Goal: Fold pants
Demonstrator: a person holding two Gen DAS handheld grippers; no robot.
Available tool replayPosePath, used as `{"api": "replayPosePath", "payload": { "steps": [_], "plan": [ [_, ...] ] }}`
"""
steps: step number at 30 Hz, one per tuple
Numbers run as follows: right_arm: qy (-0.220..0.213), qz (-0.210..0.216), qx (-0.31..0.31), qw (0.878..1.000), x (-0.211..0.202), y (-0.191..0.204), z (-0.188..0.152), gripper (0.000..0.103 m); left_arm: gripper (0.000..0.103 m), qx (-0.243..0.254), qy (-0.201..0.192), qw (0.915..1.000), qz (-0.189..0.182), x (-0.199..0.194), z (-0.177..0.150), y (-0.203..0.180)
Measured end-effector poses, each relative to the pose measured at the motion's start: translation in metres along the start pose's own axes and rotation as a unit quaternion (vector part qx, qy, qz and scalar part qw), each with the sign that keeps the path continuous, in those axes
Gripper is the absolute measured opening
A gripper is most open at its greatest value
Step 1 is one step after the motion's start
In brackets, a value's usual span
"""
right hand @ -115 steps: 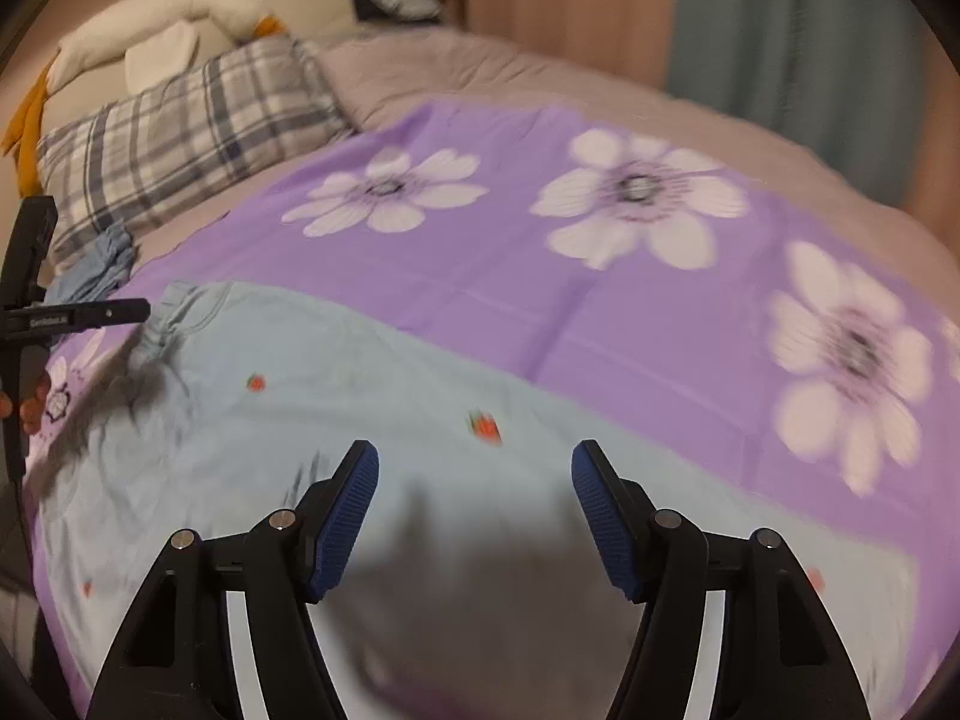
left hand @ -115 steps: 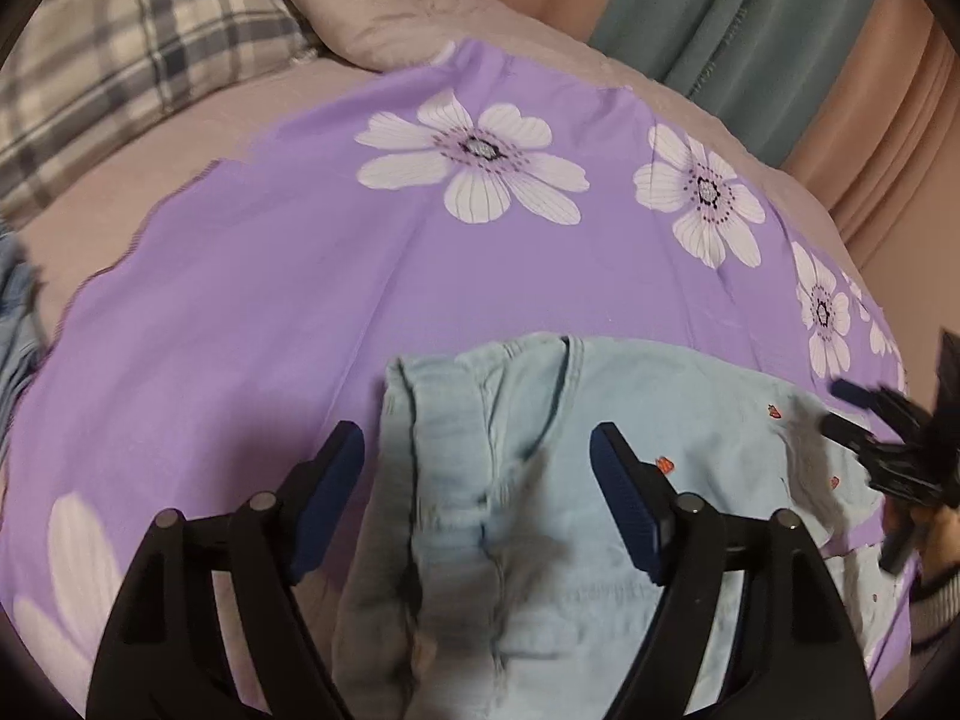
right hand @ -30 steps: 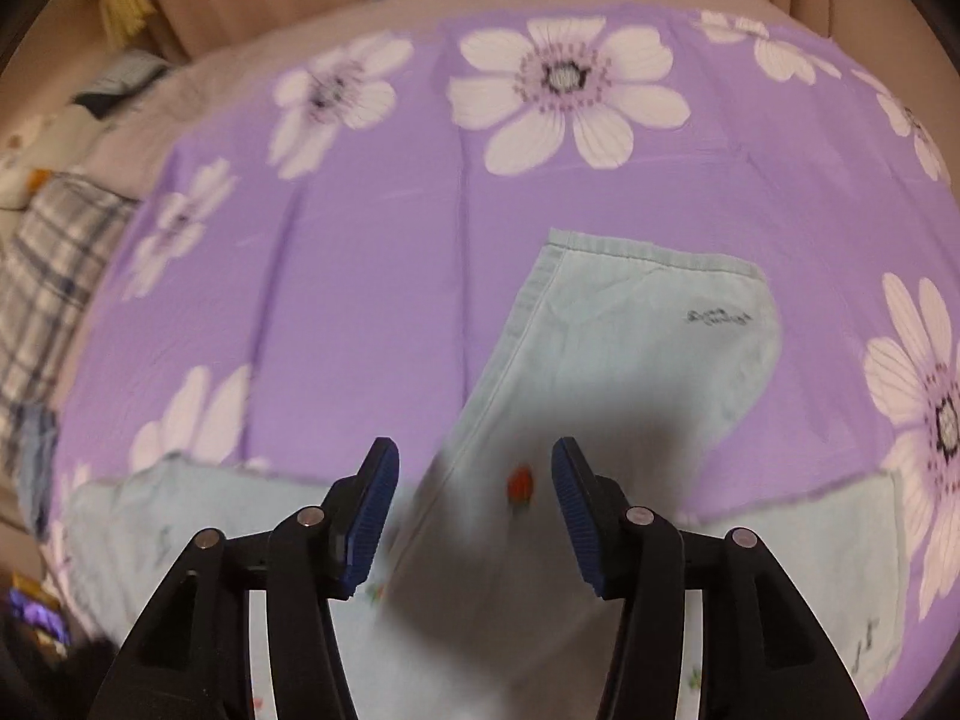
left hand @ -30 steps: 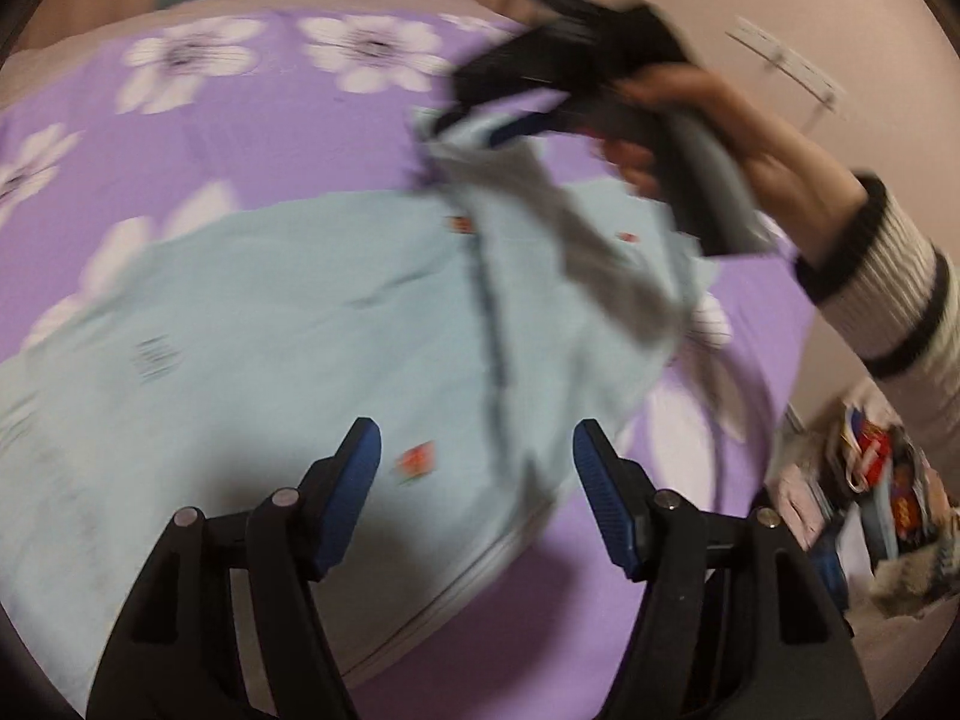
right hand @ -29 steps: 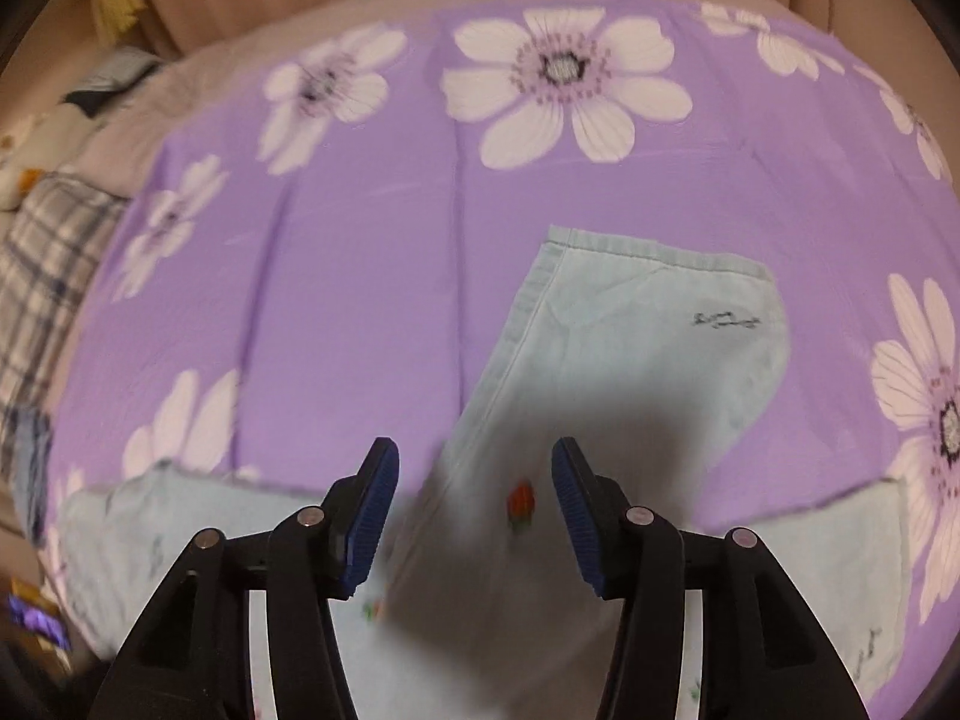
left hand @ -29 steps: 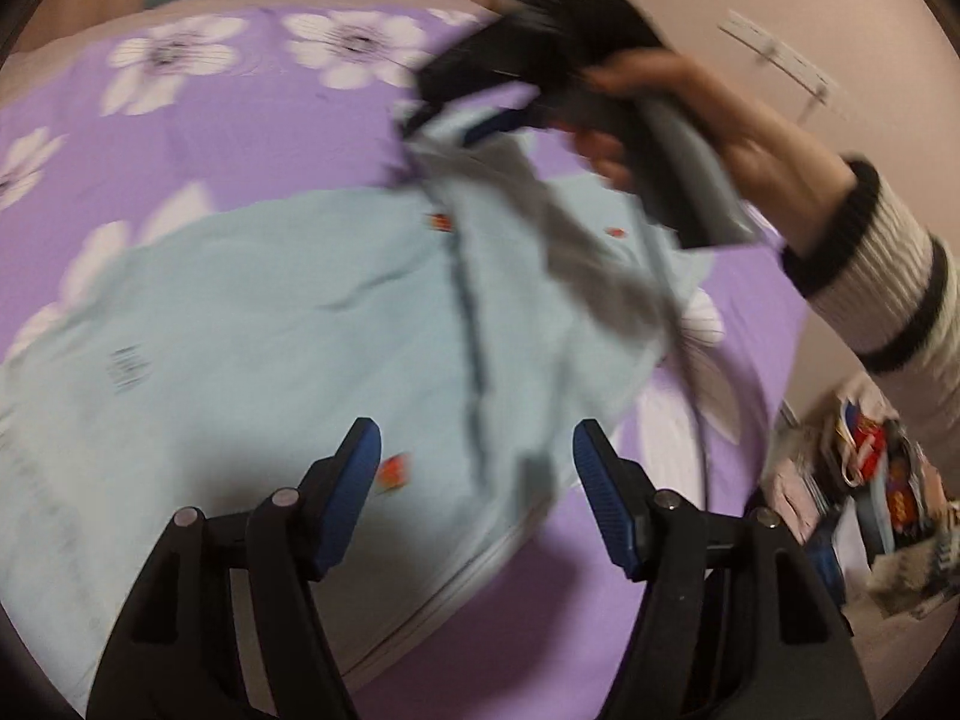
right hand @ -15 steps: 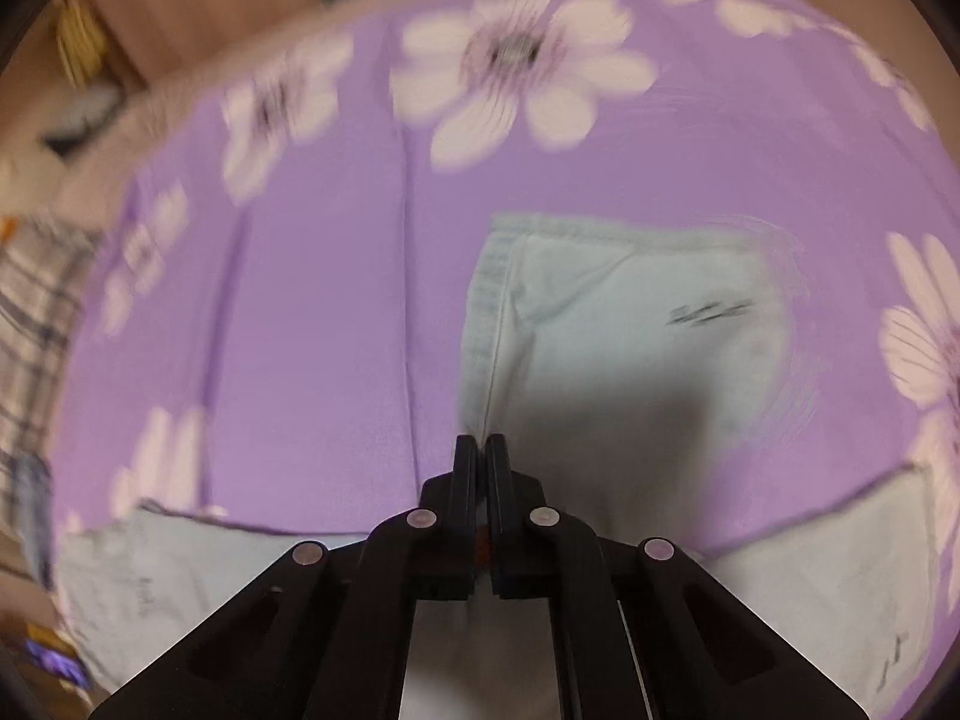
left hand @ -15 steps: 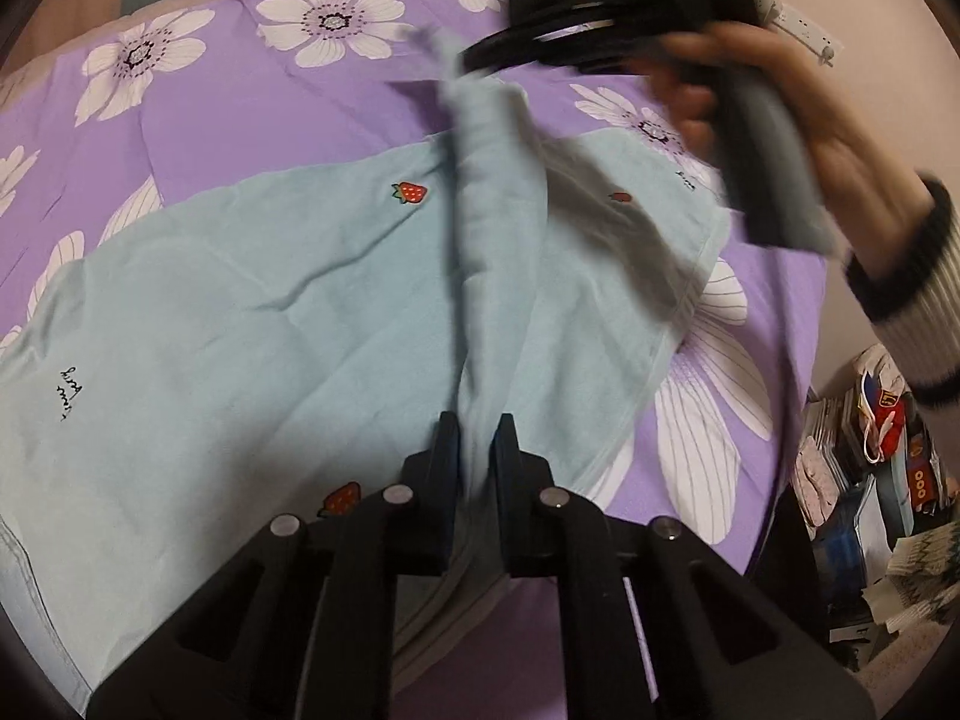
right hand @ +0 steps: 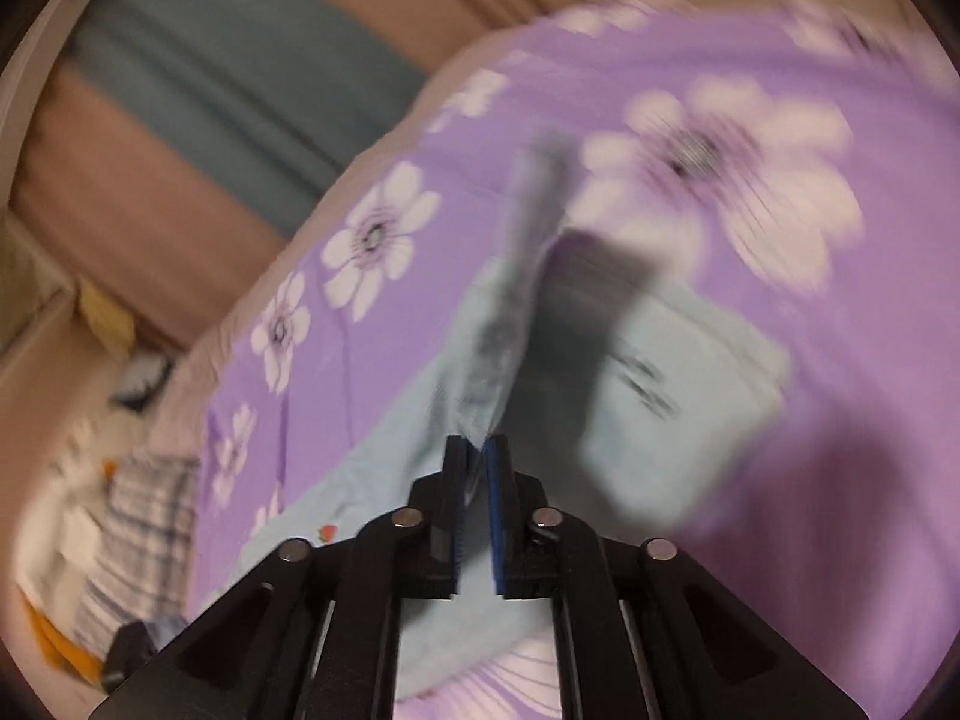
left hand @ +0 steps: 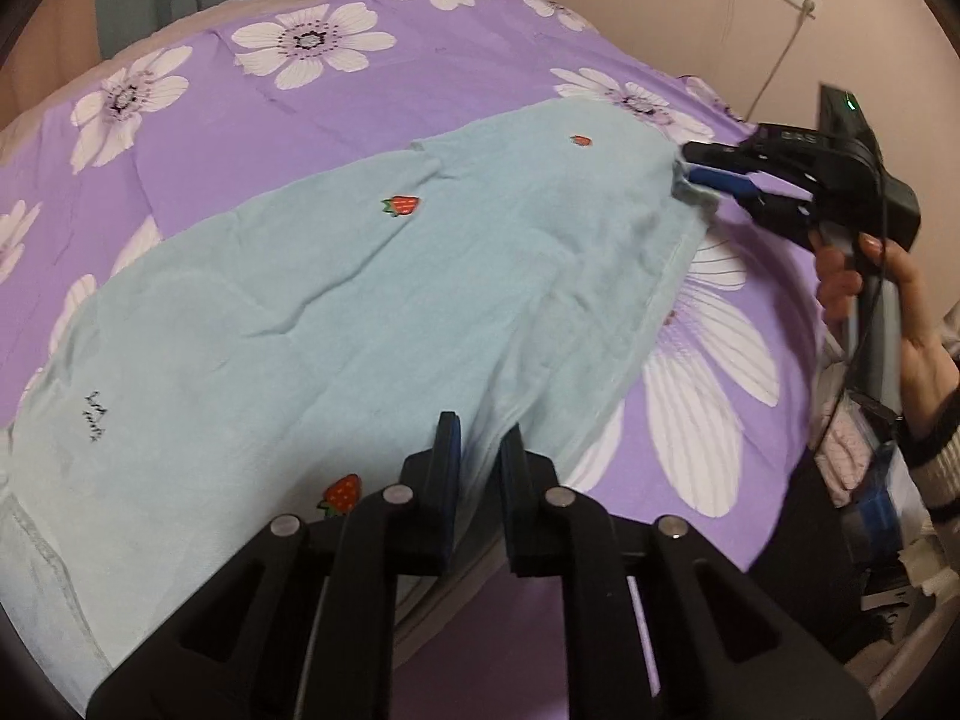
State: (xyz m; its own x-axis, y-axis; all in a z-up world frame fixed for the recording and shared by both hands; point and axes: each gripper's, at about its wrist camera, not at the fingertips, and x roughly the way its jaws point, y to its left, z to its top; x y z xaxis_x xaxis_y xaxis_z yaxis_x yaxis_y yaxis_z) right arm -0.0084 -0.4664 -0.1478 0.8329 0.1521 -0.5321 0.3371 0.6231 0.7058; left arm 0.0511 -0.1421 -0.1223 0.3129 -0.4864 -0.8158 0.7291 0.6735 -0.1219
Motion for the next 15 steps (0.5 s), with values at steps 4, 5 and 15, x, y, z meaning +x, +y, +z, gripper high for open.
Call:
{"api": "replayPosePath", "payload": {
  "steps": [4,5,15],
  "plan": [
    [-0.018,0.034,0.063,0.997,-0.005,-0.020,0.006,0.053,0.026,0.020,0.011,0.9994,0.027,0.007,0.001,-0.005],
    [-0.019,0.030,0.063,0.997,-0.004,-0.017,0.010,0.055,0.026,0.024,0.013,0.9991,0.031,0.010,0.002,-0.006],
    [0.004,-0.011,0.039,0.999,0.020,-0.005,0.033,0.005,0.006,0.025,-0.038,0.9983,0.035,-0.015,0.005,-0.008]
  ]
}}
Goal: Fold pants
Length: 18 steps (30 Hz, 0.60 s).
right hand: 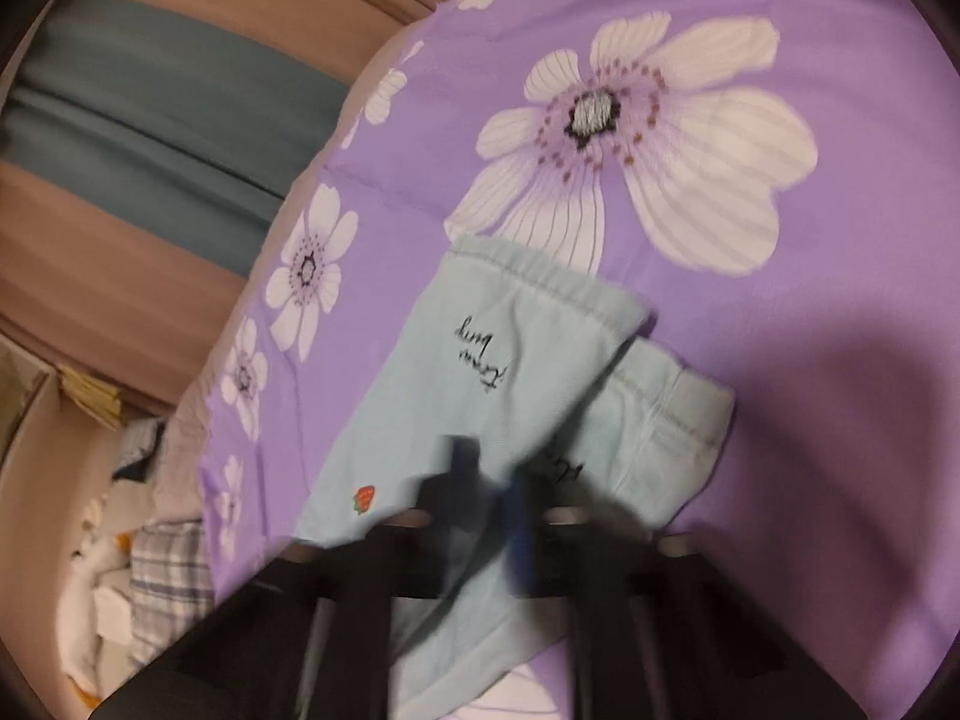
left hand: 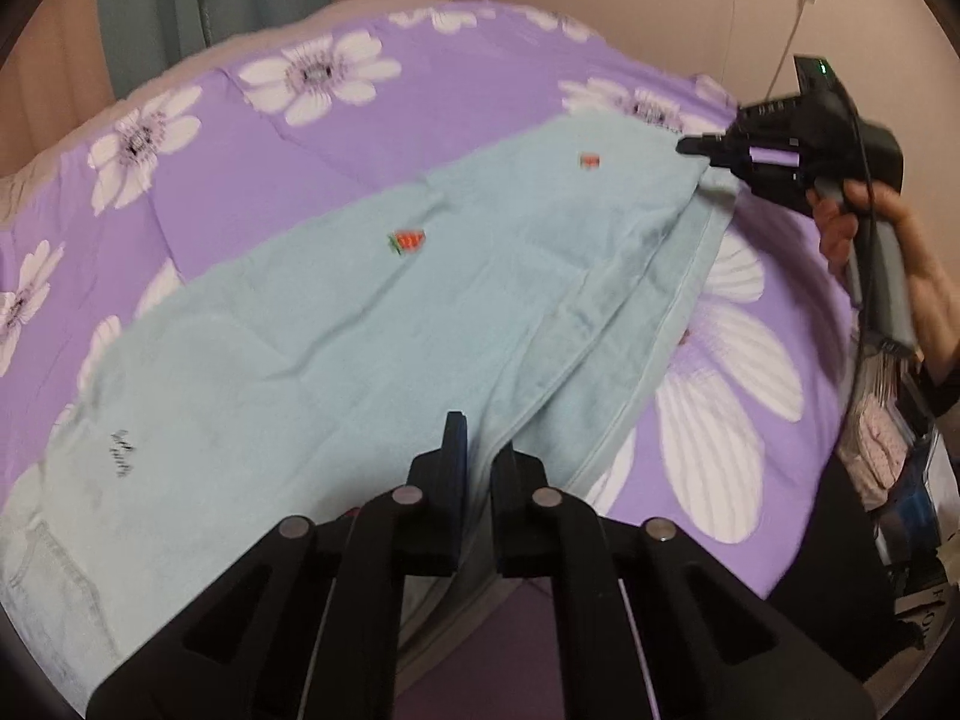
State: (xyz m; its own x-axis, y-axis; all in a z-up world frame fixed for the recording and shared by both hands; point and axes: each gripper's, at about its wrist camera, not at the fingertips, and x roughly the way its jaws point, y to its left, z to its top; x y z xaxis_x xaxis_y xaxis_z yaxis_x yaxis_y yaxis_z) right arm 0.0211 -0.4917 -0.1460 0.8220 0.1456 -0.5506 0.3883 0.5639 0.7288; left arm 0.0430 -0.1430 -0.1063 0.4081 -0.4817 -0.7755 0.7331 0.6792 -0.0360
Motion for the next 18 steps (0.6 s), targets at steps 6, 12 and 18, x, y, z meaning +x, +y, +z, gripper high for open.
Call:
{"api": "replayPosePath", "payload": {
  "steps": [6,12,18],
  "plan": [
    [0.007,-0.013,-0.047,0.999,-0.021,0.008,-0.012,0.005,0.007,0.038,-0.004,0.9993,0.001,-0.025,-0.011,-0.007],
    [0.046,-0.044,-0.027,0.998,0.002,-0.024,-0.022,0.005,0.010,0.020,0.040,0.9990,0.009,0.001,-0.027,-0.002],
    [0.009,-0.097,-0.059,0.993,-0.026,-0.012,-0.015,0.009,0.015,0.001,0.036,0.9993,-0.014,-0.018,-0.025,0.003]
  ]
}}
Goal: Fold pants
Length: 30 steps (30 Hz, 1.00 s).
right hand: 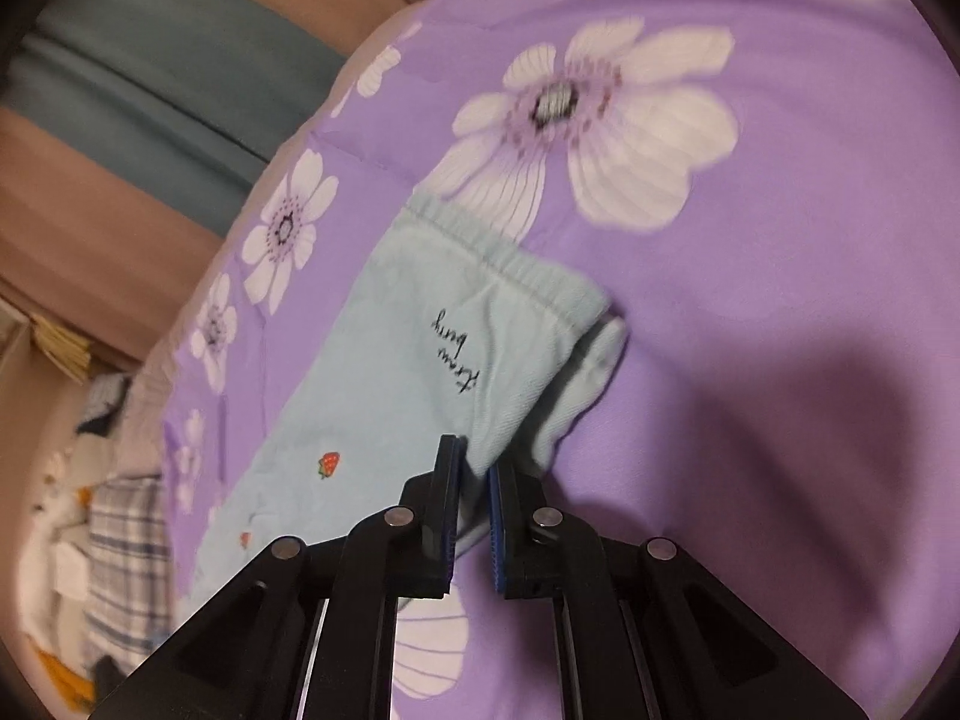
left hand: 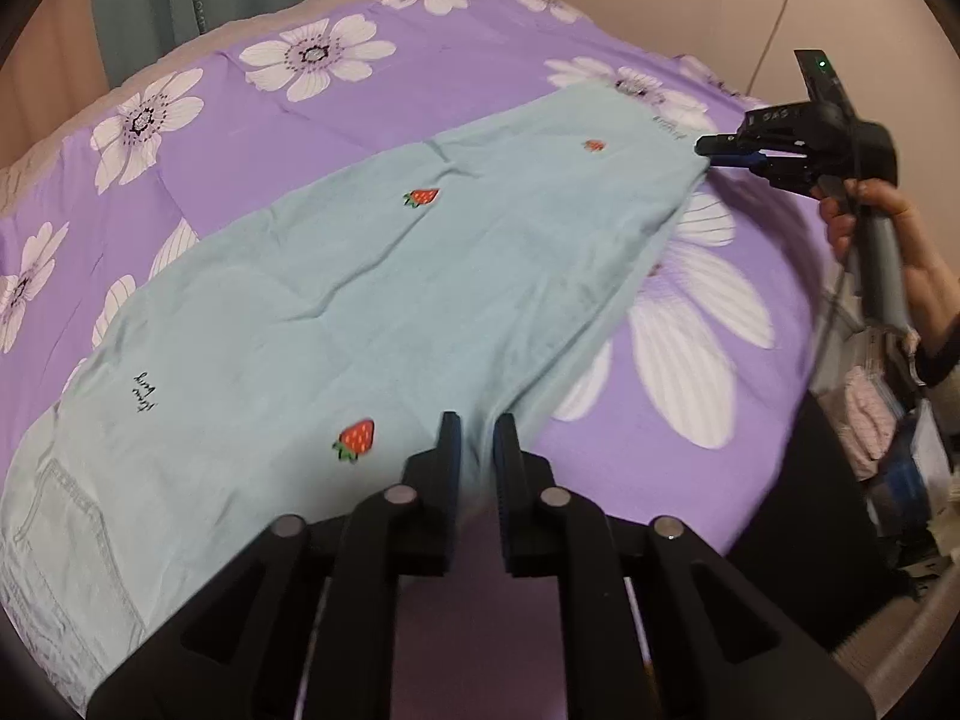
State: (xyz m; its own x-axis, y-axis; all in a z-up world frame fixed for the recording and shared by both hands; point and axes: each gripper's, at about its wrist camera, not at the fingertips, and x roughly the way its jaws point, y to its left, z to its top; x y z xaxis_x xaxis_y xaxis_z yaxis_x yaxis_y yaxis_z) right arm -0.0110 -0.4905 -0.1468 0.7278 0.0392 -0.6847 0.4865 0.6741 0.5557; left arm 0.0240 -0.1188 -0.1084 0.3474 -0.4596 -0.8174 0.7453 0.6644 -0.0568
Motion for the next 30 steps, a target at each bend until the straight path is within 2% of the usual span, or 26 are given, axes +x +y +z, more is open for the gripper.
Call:
{"api": "replayPosePath", "payload": {
  "steps": [3,5,6,8,9,11,13,14,15,17,19,20,22,24,25,26,28,30],
  "plan": [
    [-0.063,-0.067,-0.061,0.994,-0.028,0.022,-0.003,0.011,0.027,-0.033,-0.026,0.9986,-0.031,-0.029,-0.008,0.009],
    [-0.069,-0.045,-0.108,0.991,-0.032,0.043,-0.010,0.011,0.035,-0.069,-0.048,0.9958,-0.036,-0.045,-0.014,0.022],
    [-0.051,-0.017,-0.148,0.988,-0.029,0.063,-0.016,0.011,0.036,-0.084,-0.057,0.9944,-0.029,-0.050,-0.016,0.029],
    [-0.012,0.017,-0.206,0.978,-0.017,0.092,-0.027,0.011,0.038,-0.120,-0.069,0.9903,0.007,-0.059,-0.022,0.050],
    [0.012,0.036,-0.241,0.970,-0.008,0.113,-0.037,0.011,0.038,-0.152,-0.069,0.9853,0.033,-0.062,-0.027,0.067],
    [0.036,0.055,-0.286,0.956,0.005,0.142,-0.052,0.011,0.038,-0.216,-0.080,0.9707,0.069,-0.072,-0.041,0.101],
    [0.056,0.072,-0.341,0.935,0.017,0.170,-0.074,0.011,0.038,-0.258,-0.088,0.9565,0.105,-0.083,-0.057,0.123],
    [0.059,0.074,-0.367,0.925,0.021,0.179,-0.084,0.011,0.038,-0.282,-0.094,0.9470,0.122,-0.090,-0.067,0.136],
    [0.066,0.072,-0.394,0.914,0.026,0.187,-0.095,0.011,0.038,-0.310,-0.100,0.9336,0.150,-0.099,-0.083,0.152],
    [0.095,0.062,-0.429,0.896,0.039,0.194,-0.118,0.011,0.037,-0.340,-0.092,0.9183,0.180,-0.105,-0.103,0.169],
    [0.143,0.051,-0.451,0.880,0.049,0.192,-0.146,0.011,0.036,-0.366,-0.072,0.9040,0.209,-0.107,-0.129,0.186],
    [0.143,0.044,-0.465,0.872,0.047,0.189,-0.157,0.011,0.026,-0.381,-0.064,0.8985,0.209,-0.105,-0.142,0.194],
    [0.119,0.043,-0.508,0.852,0.031,0.191,-0.173,0.011,0.016,-0.405,-0.087,0.8924,0.180,-0.113,-0.160,0.203],
    [0.157,0.056,-0.511,0.844,0.024,0.192,-0.174,0.011,0.017,-0.444,-0.120,0.8766,0.142,-0.131,-0.170,0.212],
    [0.165,0.067,-0.505,0.845,0.021,0.193,-0.171,0.011,0.026,-0.454,-0.132,0.8711,0.134,-0.137,-0.172,0.214],
    [0.161,0.074,-0.505,0.845,0.017,0.196,-0.170,0.011,0.046,-0.464,-0.144,0.8637,0.133,-0.145,-0.174,0.213],
    [0.140,0.090,-0.506,0.846,0.008,0.205,-0.165,0.011,0.072,-0.490,-0.177,0.8429,0.135,-0.165,-0.187,0.211],
    [0.135,0.123,-0.486,0.854,0.004,0.216,-0.158,0.015,0.072,-0.510,-0.196,0.8299,0.113,-0.175,-0.196,0.208]
  ]
}}
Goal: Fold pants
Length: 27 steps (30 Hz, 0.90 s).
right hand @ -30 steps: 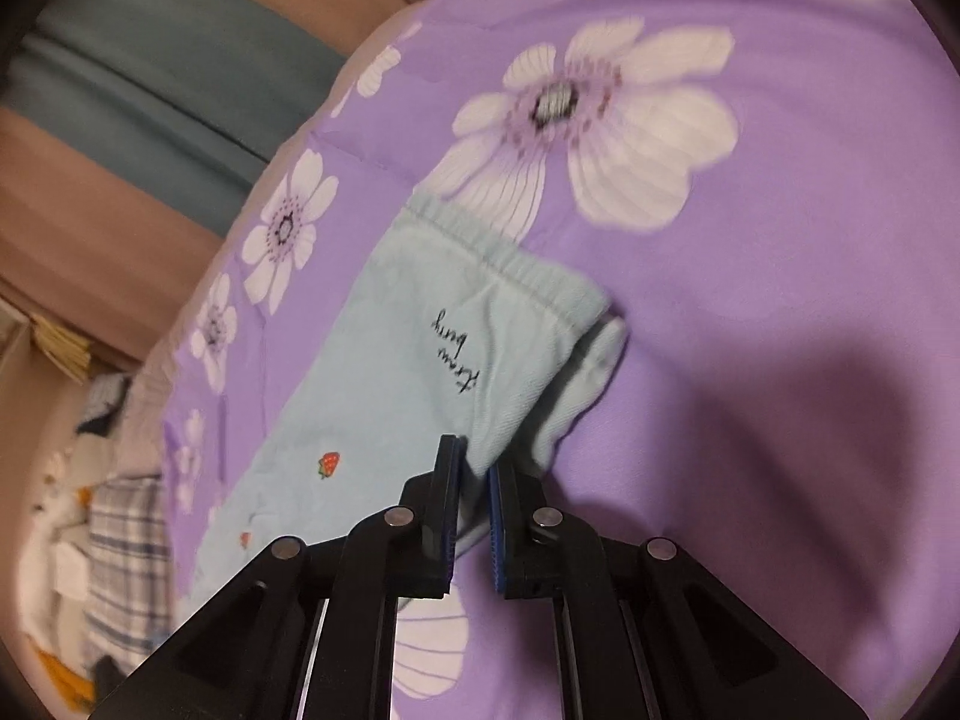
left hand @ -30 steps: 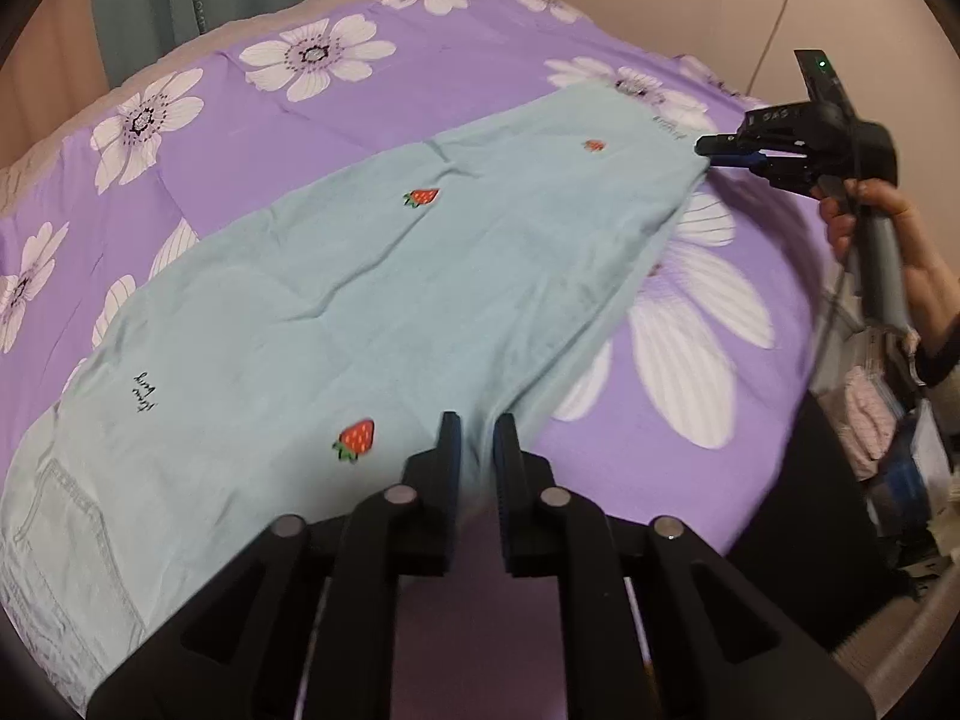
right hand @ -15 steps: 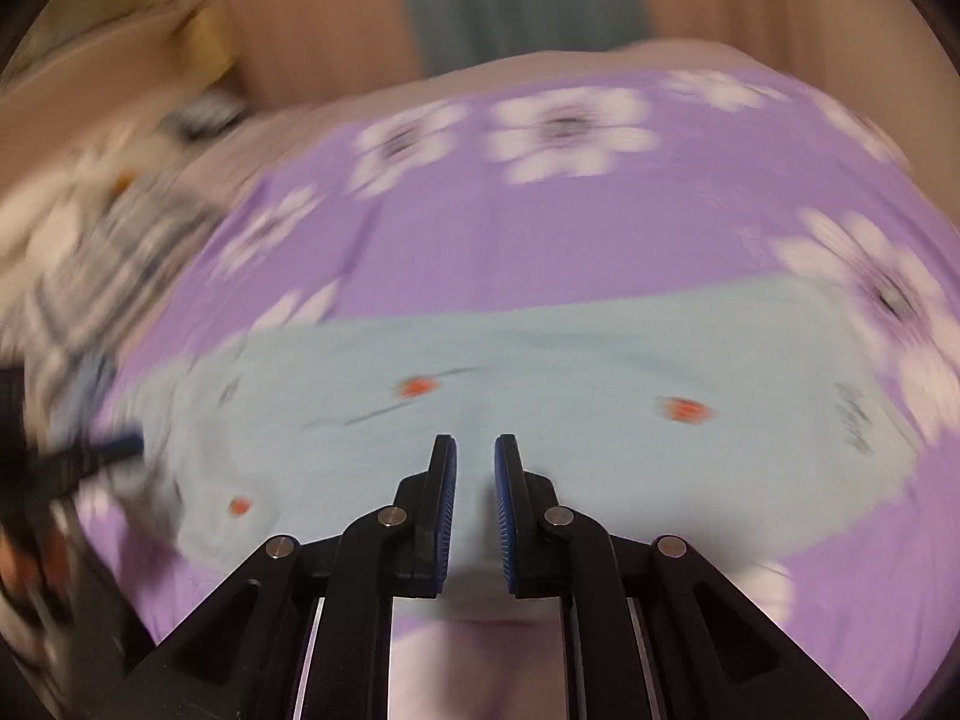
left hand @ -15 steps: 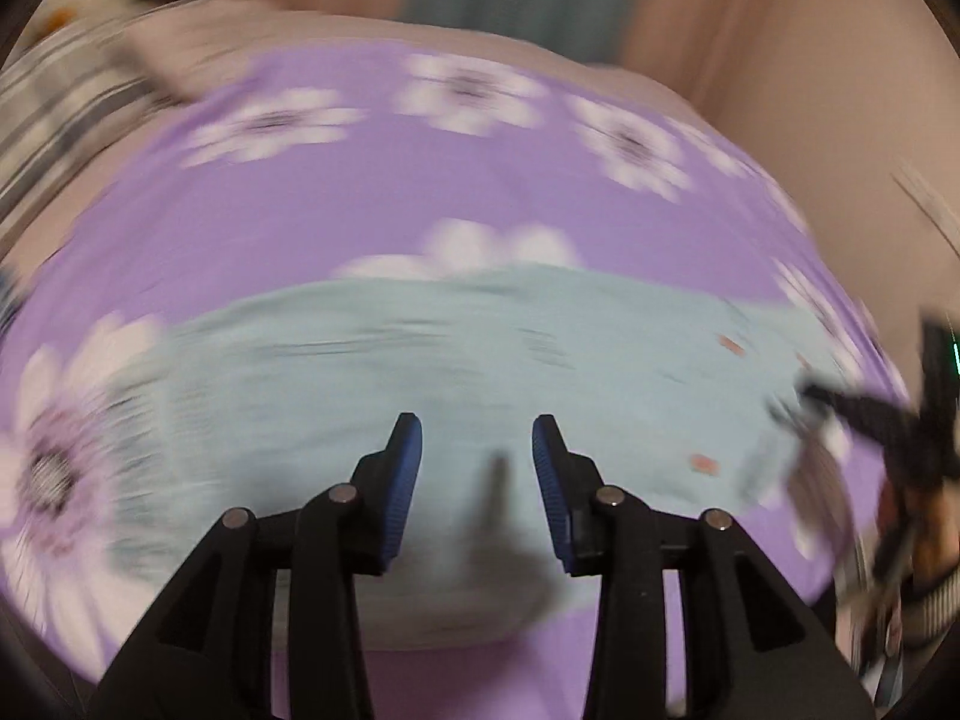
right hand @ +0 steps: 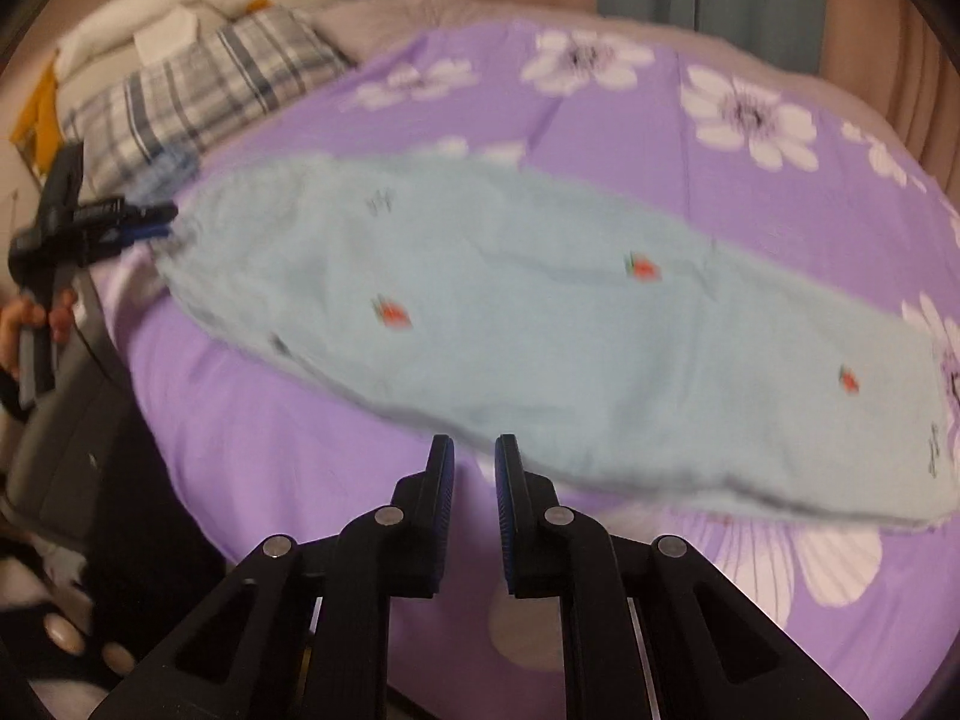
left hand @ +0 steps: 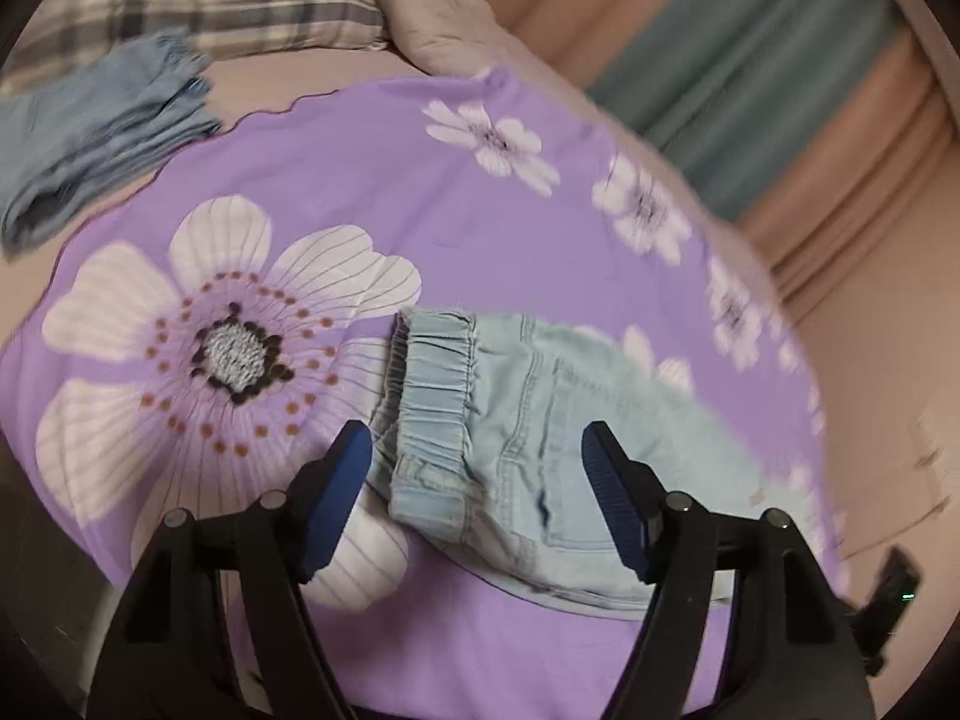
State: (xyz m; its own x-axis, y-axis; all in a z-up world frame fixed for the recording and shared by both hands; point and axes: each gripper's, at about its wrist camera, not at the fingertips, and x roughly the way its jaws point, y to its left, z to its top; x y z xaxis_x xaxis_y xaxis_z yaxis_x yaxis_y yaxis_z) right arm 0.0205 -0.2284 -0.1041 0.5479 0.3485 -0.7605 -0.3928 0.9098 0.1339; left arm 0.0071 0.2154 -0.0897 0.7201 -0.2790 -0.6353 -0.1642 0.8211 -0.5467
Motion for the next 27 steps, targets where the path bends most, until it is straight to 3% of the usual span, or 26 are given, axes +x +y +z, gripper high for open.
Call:
{"api": "replayPosePath", "payload": {
  "steps": [3,9,11,12,14,16,19,21,23,25,27],
  "plan": [
    [-0.016,0.039,0.013,0.999,0.007,0.003,0.016,0.021,0.071,-0.025,0.020,0.9995,-0.008,-0.001,-0.007,0.003],
    [-0.017,0.052,0.014,0.998,0.033,0.025,0.030,0.022,0.058,-0.059,0.049,0.9970,-0.003,0.023,-0.018,0.003],
    [-0.017,0.055,0.012,0.998,0.040,0.031,0.032,0.022,0.030,-0.075,0.039,0.9964,0.009,0.025,-0.014,0.009],
    [-0.016,0.055,0.012,0.998,0.041,0.034,0.032,0.022,0.022,-0.084,0.025,0.9961,0.013,0.023,-0.011,0.011],
    [-0.012,0.055,0.011,0.998,0.046,0.038,0.037,0.022,0.021,-0.091,0.010,0.9958,0.001,0.020,-0.007,0.014],
    [-0.011,0.053,0.003,0.999,0.049,0.041,0.041,0.022,0.010,-0.072,0.000,0.9974,0.007,0.016,-0.002,0.010],
    [-0.013,0.050,-0.006,0.999,0.056,0.044,0.049,0.022,0.010,-0.077,0.011,0.9970,-0.008,0.015,0.001,0.015],
    [-0.012,0.046,-0.009,0.999,0.059,0.046,0.055,0.022,0.016,-0.079,0.022,0.9966,0.000,0.010,-0.001,0.021],
    [-0.016,0.046,-0.015,0.999,0.059,0.049,0.058,0.022,0.045,-0.105,0.027,0.9939,-0.016,0.005,-0.006,0.034],
    [-0.016,0.052,-0.015,0.998,0.060,0.051,0.058,0.022,0.053,-0.124,0.020,0.9917,-0.026,0.000,-0.010,0.039],
    [-0.009,0.053,-0.013,0.998,0.063,0.052,0.055,0.022,0.053,-0.131,0.020,0.9904,-0.040,0.000,-0.012,0.039]
  ]
}}
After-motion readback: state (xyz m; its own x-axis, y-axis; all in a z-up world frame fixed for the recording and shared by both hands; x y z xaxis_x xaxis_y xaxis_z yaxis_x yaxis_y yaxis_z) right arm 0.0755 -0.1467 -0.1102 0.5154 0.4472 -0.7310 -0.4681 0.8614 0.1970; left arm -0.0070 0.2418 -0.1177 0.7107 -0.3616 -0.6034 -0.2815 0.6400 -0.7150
